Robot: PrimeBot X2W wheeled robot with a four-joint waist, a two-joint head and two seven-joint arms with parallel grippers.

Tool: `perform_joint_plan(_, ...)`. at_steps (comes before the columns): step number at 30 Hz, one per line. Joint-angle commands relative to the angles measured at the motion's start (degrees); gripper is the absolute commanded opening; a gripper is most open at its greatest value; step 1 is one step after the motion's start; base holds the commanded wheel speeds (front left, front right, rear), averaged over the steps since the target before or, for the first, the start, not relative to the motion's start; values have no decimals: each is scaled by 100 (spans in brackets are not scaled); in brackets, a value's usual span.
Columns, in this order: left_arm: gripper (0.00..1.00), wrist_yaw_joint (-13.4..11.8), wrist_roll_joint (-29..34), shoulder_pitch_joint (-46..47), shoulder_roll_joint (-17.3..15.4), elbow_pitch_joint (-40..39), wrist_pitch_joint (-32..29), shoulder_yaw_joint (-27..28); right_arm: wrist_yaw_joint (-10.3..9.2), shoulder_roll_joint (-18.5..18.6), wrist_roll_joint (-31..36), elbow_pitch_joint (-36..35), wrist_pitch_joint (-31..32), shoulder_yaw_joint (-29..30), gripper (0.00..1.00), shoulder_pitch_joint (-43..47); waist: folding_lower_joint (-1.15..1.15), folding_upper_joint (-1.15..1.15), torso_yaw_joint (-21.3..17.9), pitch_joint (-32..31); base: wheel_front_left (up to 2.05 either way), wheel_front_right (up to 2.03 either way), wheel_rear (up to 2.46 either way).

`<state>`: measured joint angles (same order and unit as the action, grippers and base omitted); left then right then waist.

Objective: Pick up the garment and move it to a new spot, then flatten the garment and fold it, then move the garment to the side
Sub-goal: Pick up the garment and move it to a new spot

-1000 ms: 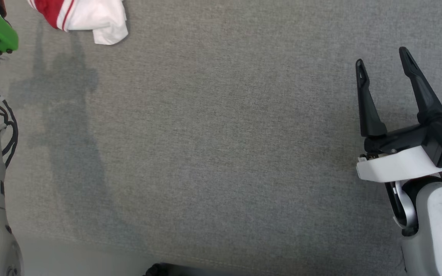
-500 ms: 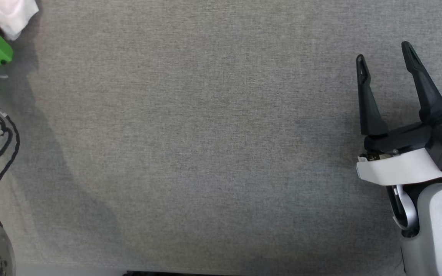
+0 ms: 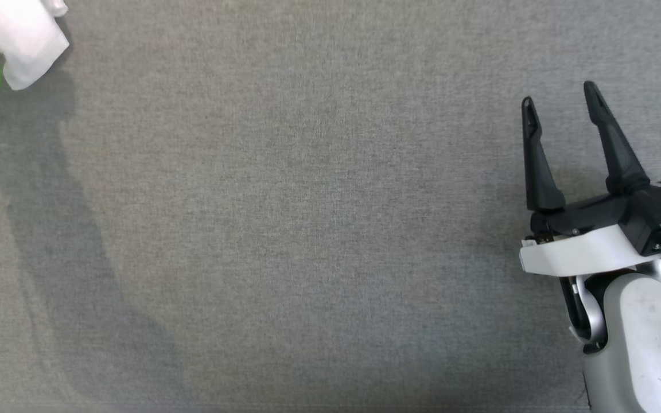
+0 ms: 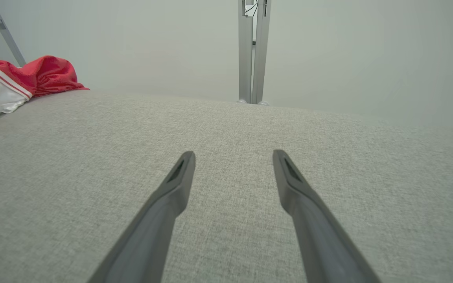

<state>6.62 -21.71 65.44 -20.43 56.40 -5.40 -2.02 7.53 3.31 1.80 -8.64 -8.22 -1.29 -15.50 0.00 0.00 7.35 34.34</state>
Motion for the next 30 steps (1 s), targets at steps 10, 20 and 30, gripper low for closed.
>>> perform_joint_plan(10, 0, 84, 241, 286, 26, -760, -229, -922, -9, -39, -682, 1047, -507, 245, 100, 571, 0, 0, -565, -2203, 0, 0, 0)
perform_joint_plan(20, 0, 84, -323, 704, 571, -1875, -299, -1795, -9, -39, -1086, 1551, -673, 395, 100, 1007, 0, 0, -1215, -3019, 0, 0, 0)
perform_joint_plan(30, 0, 84, -762, 524, 1016, -2220, -141, -2188, -9, -38, -1195, 1539, -701, 535, 100, 1035, 0, 0, -1577, -2877, 0, 0, 0)
